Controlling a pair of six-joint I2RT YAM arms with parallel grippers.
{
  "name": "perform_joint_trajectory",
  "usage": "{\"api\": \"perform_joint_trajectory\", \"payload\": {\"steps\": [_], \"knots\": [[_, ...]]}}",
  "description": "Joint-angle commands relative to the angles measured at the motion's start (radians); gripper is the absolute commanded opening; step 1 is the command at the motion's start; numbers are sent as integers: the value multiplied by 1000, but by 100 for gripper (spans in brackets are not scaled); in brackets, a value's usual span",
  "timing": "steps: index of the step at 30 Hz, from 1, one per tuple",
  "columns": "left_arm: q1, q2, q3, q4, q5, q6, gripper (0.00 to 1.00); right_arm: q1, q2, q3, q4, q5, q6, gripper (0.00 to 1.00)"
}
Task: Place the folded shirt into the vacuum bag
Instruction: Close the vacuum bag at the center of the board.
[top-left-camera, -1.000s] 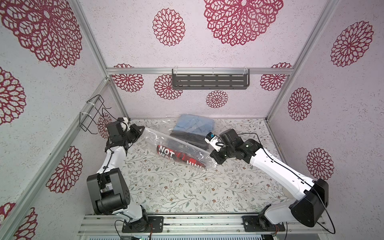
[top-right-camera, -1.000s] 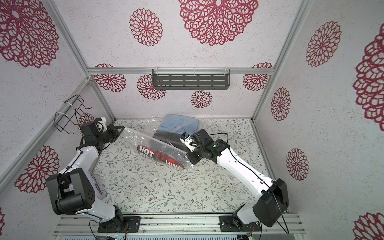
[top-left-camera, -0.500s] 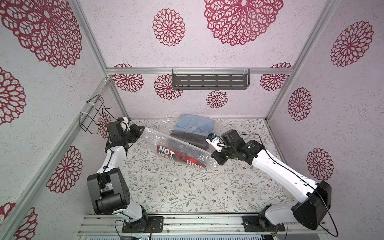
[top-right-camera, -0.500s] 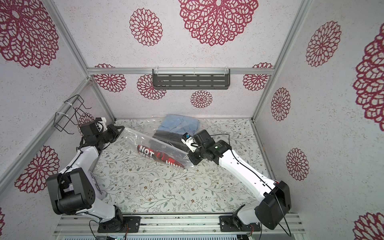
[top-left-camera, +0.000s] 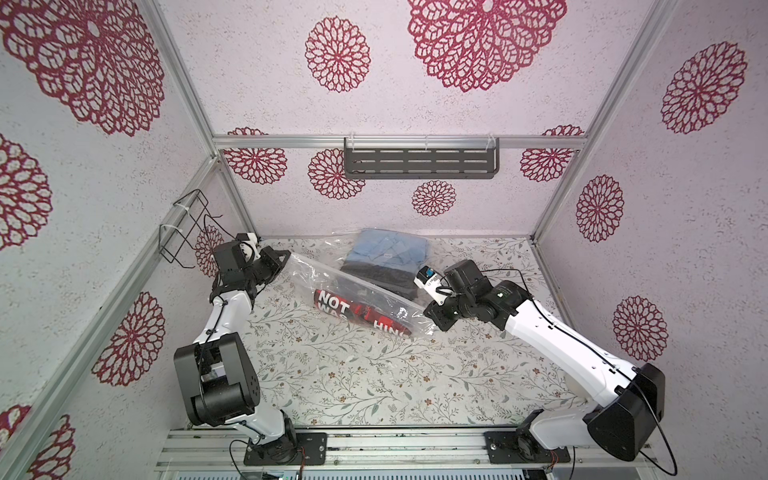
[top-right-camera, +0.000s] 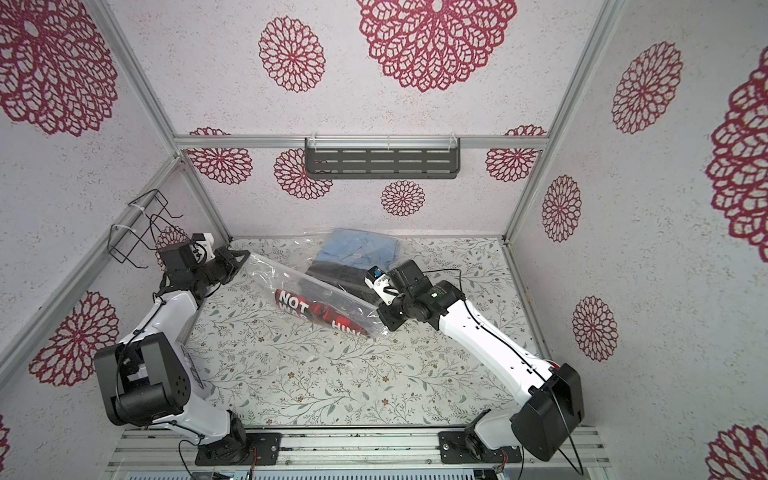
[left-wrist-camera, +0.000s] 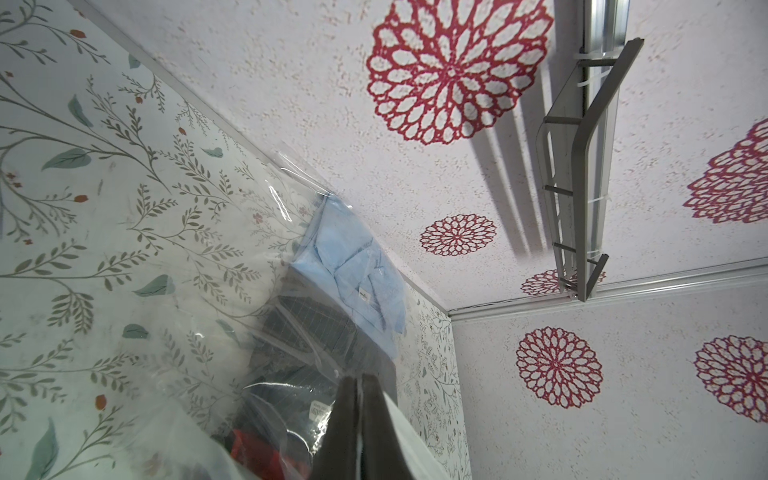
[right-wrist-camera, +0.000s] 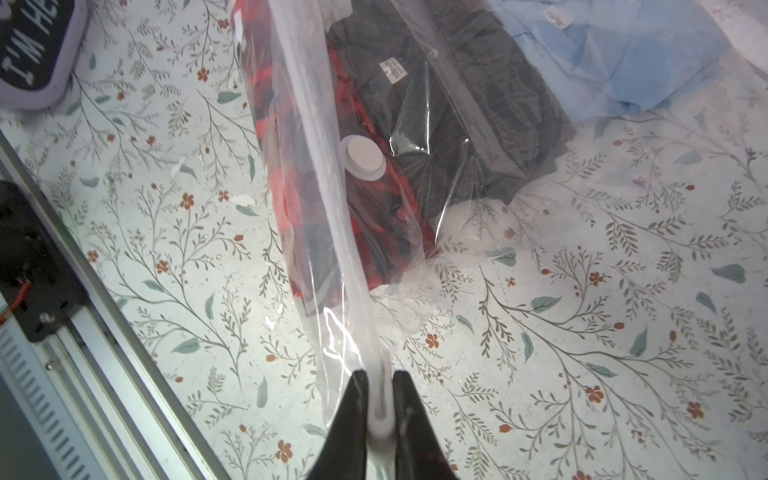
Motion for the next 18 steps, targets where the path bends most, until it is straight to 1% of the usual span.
{"api": "perform_joint_trajectory", "payload": {"steps": [1,5,9,12,14,18], "knots": [[31,-21,2,151,-25,-20,0,-23,-15,32,-26,-42,34,30],[-6,-57,-32,146,-1,-4,0,-22,24,88,40,-78,34,46],[-19,-97,-70,131,-4,7,0,-10,64,130,94,-148,4,55],[-24,-116,-89,119,-9,18,0,22,94,150,127,-186,-20,62],[-29,-123,-98,120,-8,16,0,56,134,182,122,-183,-37,63],[-45,-130,-107,119,-10,20,0,128,230,252,93,-128,-59,64]]}}
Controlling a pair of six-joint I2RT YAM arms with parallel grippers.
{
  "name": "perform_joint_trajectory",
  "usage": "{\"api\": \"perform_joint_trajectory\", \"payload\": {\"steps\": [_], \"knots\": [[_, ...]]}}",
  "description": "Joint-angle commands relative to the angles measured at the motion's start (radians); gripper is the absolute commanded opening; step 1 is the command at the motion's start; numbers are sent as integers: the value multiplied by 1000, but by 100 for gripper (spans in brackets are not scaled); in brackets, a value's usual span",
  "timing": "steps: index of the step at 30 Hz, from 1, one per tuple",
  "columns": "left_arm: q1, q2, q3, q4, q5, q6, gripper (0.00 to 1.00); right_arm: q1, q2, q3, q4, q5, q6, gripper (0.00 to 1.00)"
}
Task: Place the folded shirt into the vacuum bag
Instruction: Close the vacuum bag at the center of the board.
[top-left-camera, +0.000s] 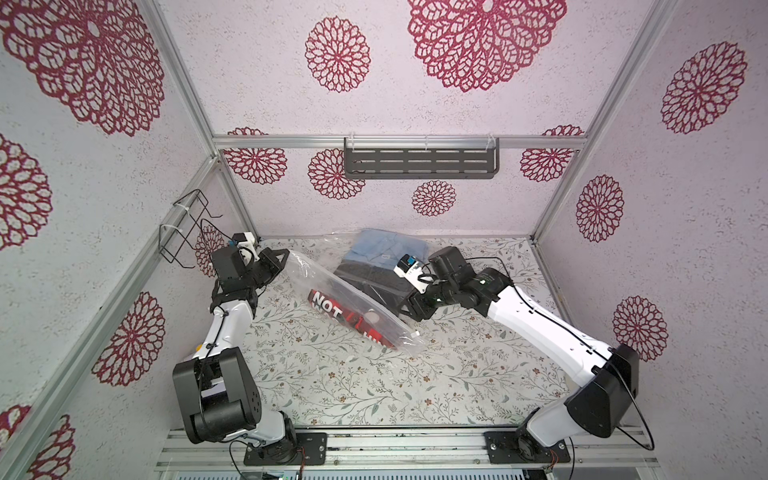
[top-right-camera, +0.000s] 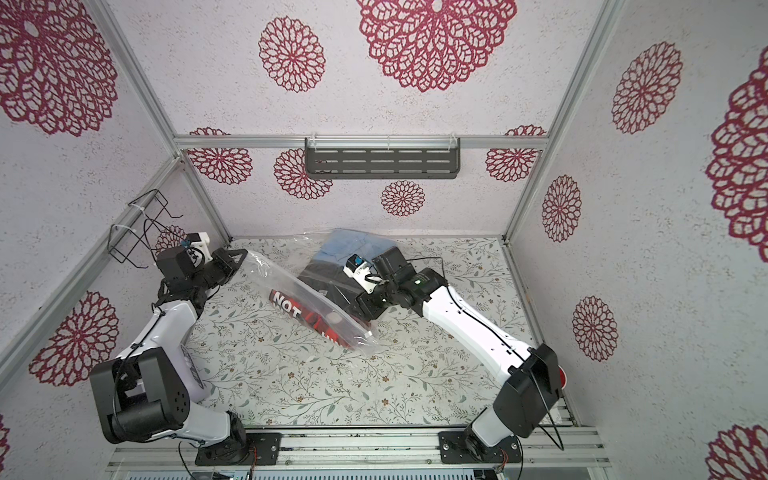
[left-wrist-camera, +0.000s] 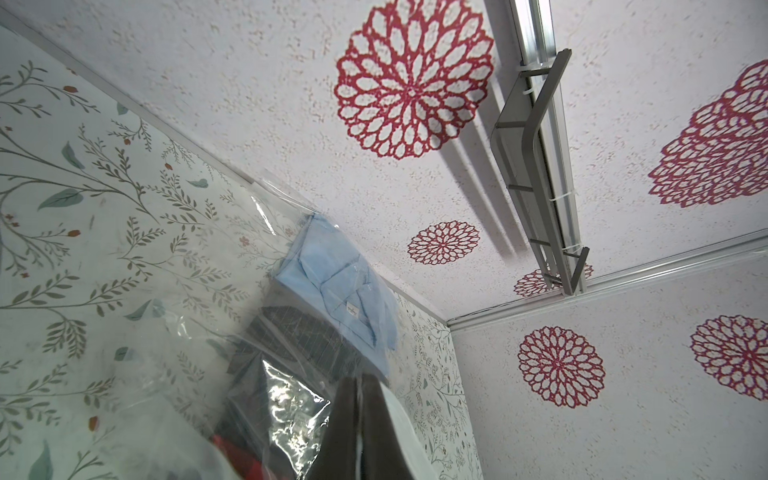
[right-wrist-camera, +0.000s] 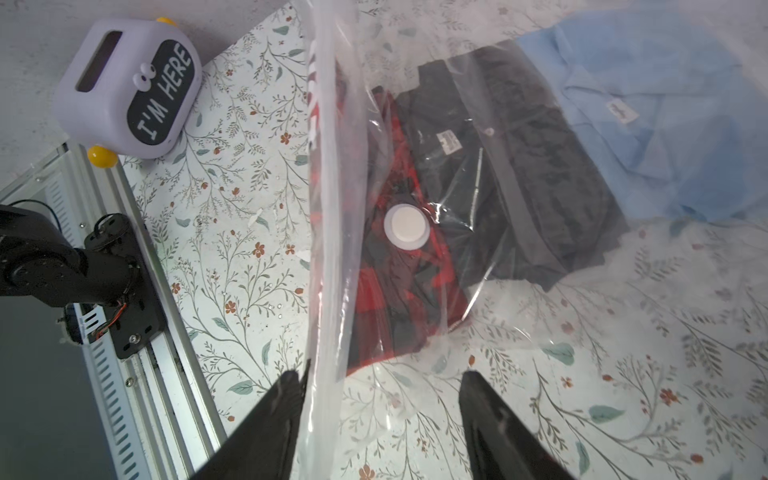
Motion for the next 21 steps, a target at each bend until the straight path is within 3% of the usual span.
{"api": "perform_joint_trajectory", "payload": {"steps": [1,8,12,21], "knots": [[-20,-30,-8,34,-6,17,0,54,59,63,-1,12,-39,64],[-22,-38,-22,18,-22,31,0,121,168,114,9,30,-37,57],[-20,-60,-31,-33,-76,58,0,125,159,83,77,19,-8,61],[-14,-209,-142,-181,-310,93,0,-76,48,-74,399,-61,222,69]]}}
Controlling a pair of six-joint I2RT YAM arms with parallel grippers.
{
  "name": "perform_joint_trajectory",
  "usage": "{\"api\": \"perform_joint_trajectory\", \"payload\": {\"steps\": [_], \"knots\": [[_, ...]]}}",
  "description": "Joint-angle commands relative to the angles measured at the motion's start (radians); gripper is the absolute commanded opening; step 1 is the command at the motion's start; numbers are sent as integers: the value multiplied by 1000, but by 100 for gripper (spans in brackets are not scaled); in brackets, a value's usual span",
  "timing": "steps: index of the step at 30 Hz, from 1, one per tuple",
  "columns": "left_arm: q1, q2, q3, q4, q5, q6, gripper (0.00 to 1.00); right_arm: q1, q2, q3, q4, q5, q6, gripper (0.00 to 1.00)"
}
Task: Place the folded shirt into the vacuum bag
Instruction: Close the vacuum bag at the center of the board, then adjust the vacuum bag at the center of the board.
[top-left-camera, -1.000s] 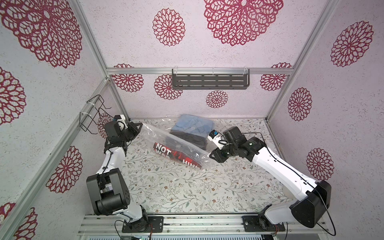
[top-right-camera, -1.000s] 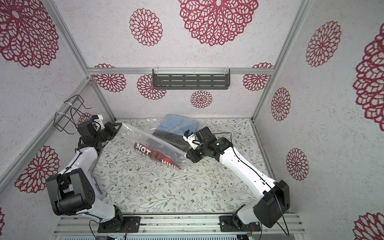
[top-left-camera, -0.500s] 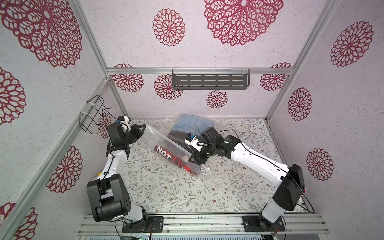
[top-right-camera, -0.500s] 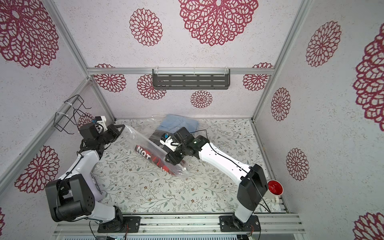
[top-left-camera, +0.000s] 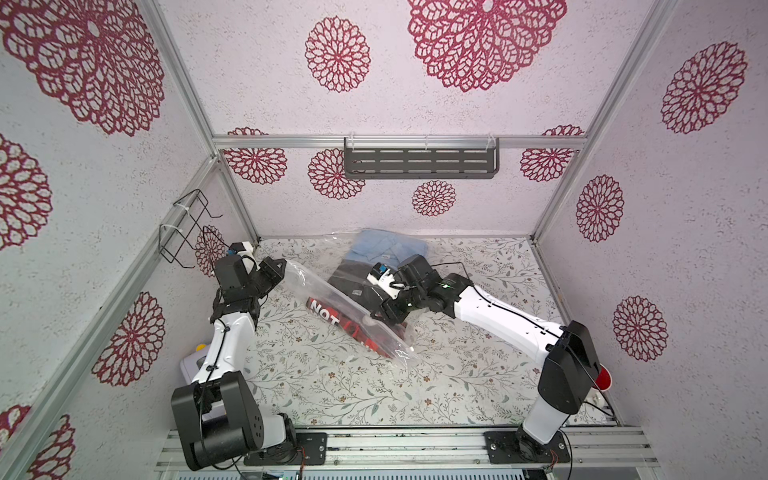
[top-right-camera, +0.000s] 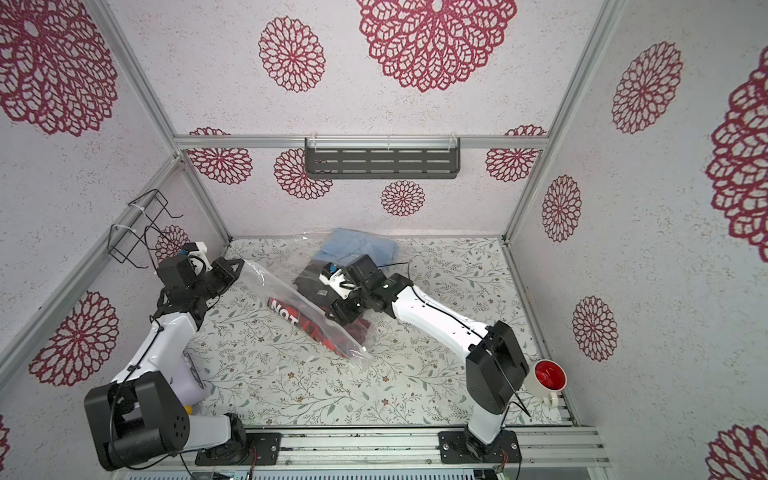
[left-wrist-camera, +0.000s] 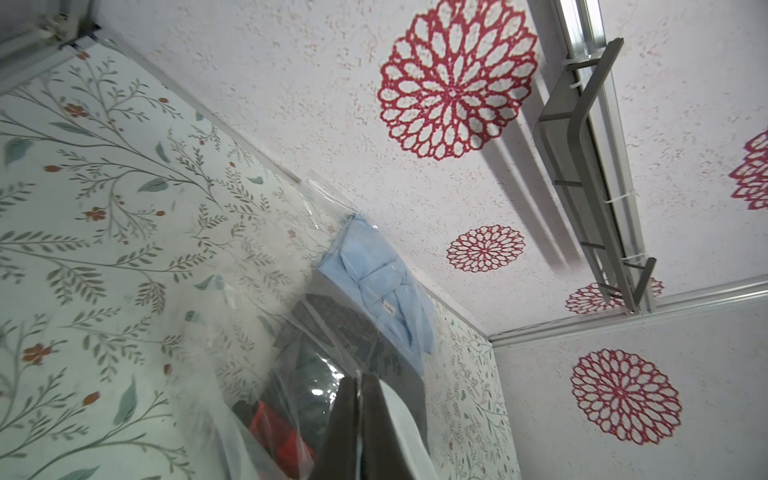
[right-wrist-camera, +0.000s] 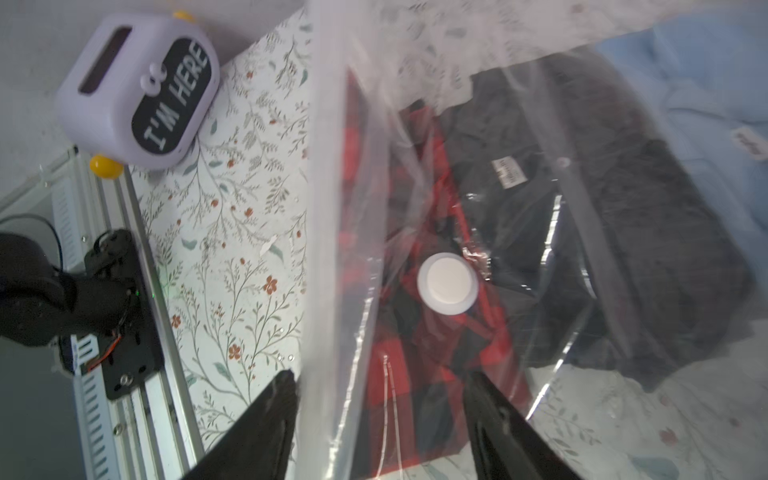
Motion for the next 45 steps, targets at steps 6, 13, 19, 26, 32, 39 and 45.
{"api": "perform_joint_trajectory", "payload": {"steps": [6,13,19,26,32,39,45], "knots": [[0,-107,-112,-70,-211,-14,0,-192,38,-92,387,-140,299,66],[-1,-80,-103,-93,-221,-6,0,-199,330,63,473,-165,370,63],[-13,-37,-83,-92,-224,-2,0,-176,537,172,476,-157,398,62],[-37,86,-10,-107,-157,25,0,-181,409,-148,475,239,451,51],[-130,214,98,-112,-133,50,0,-196,165,-515,583,343,489,52],[-291,428,317,-100,-106,81,0,-242,-144,-871,660,363,553,53],[-347,600,531,-103,-79,112,0,-286,-387,-1015,655,327,567,53]]}}
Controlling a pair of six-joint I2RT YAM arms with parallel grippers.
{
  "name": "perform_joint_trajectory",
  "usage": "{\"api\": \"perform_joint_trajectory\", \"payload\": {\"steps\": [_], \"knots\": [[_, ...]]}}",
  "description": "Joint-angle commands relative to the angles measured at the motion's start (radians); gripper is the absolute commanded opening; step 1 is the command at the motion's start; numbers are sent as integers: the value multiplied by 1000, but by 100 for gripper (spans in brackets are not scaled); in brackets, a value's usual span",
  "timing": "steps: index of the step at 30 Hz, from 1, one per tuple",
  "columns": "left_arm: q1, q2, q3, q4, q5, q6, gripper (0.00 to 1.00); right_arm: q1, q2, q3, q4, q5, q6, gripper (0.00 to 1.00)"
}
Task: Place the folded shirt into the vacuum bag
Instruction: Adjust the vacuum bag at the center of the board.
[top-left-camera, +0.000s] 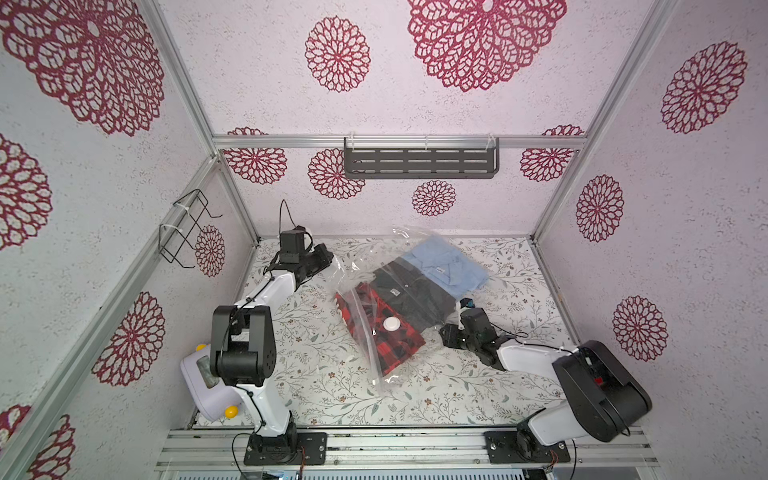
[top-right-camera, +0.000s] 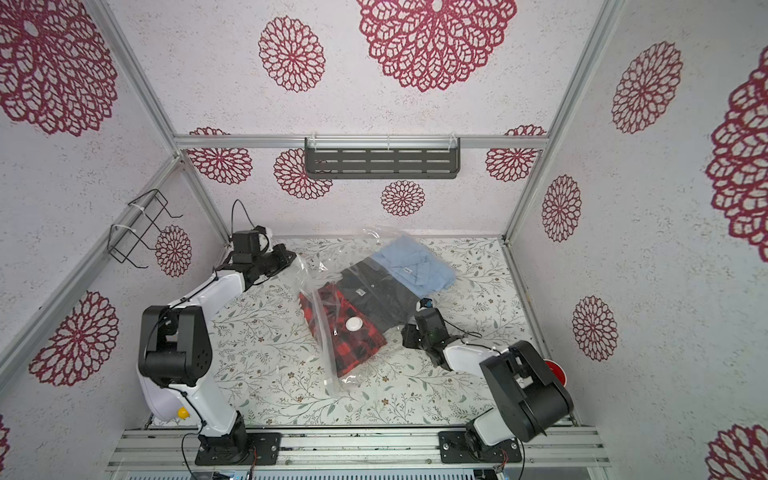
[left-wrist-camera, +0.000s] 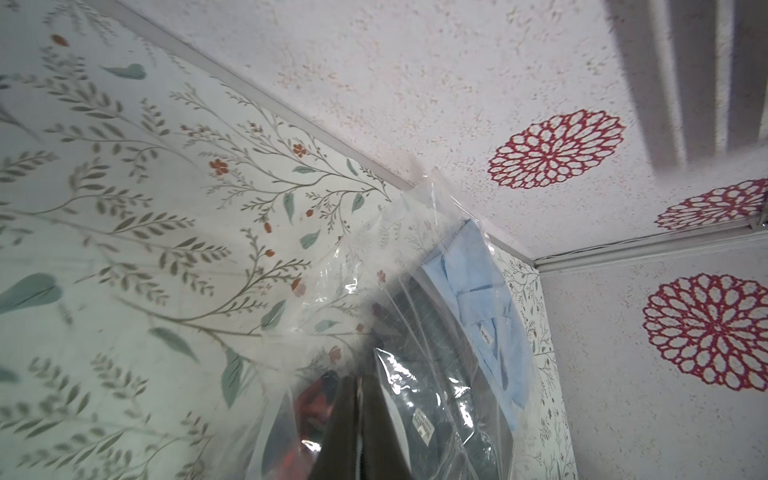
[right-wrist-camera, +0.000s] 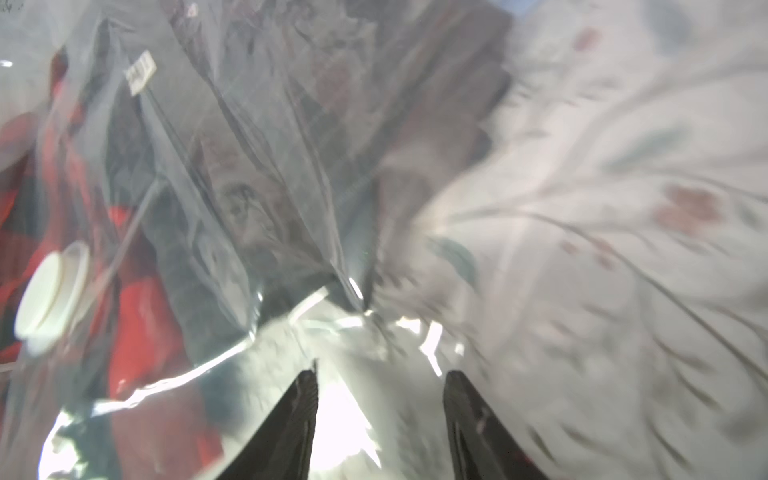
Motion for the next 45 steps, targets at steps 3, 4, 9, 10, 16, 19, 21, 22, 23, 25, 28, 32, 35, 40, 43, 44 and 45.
{"api": "perform_joint_trajectory", "payload": {"steps": [3,4,9,10,16,19,21,22,23,25,28,32,35,40,43,44,45], "knots": [[-3,64,133,-18,-8,69,0,-21,-215,-33,-24,-10,4,54],[5,64,143,-26,-26,77,0,-25,-243,-34,-28,-21,-2,55],[93,40,170,-92,-54,77,0,-50,-334,-18,-41,-69,-25,57],[112,26,165,-104,-59,74,0,-51,-337,-14,-43,-76,-29,58],[195,-119,118,-286,-207,83,48,-67,-349,6,-46,-117,-44,63],[194,-213,89,-374,-293,98,64,-81,-345,15,-38,-138,-57,67],[174,-277,63,-405,-312,98,71,-98,-330,27,-22,-167,-64,69],[160,-300,55,-420,-321,101,73,-104,-318,34,-13,-179,-66,70],[135,-324,46,-439,-337,103,75,-114,-301,44,-3,-200,-68,71],[76,-360,19,-444,-366,106,80,-136,-268,62,30,-242,-67,73],[-18,-371,-25,-431,-328,86,83,-184,-198,87,91,-309,-56,78],[-144,-321,-89,-367,-280,47,83,-262,-54,155,186,-422,-29,84],[-201,-252,-147,-313,-268,20,84,-302,74,238,223,-474,-25,89],[-259,-198,-293,-219,-276,-27,83,-320,285,392,254,-551,-37,99],[-260,-206,-395,-165,-298,-48,84,-320,393,454,266,-558,-37,99],[-260,-208,-419,-154,-316,-48,84,-320,430,466,269,-558,-36,99],[-257,-207,-433,-148,-335,-42,84,-319,458,473,273,-556,-31,99]]}}
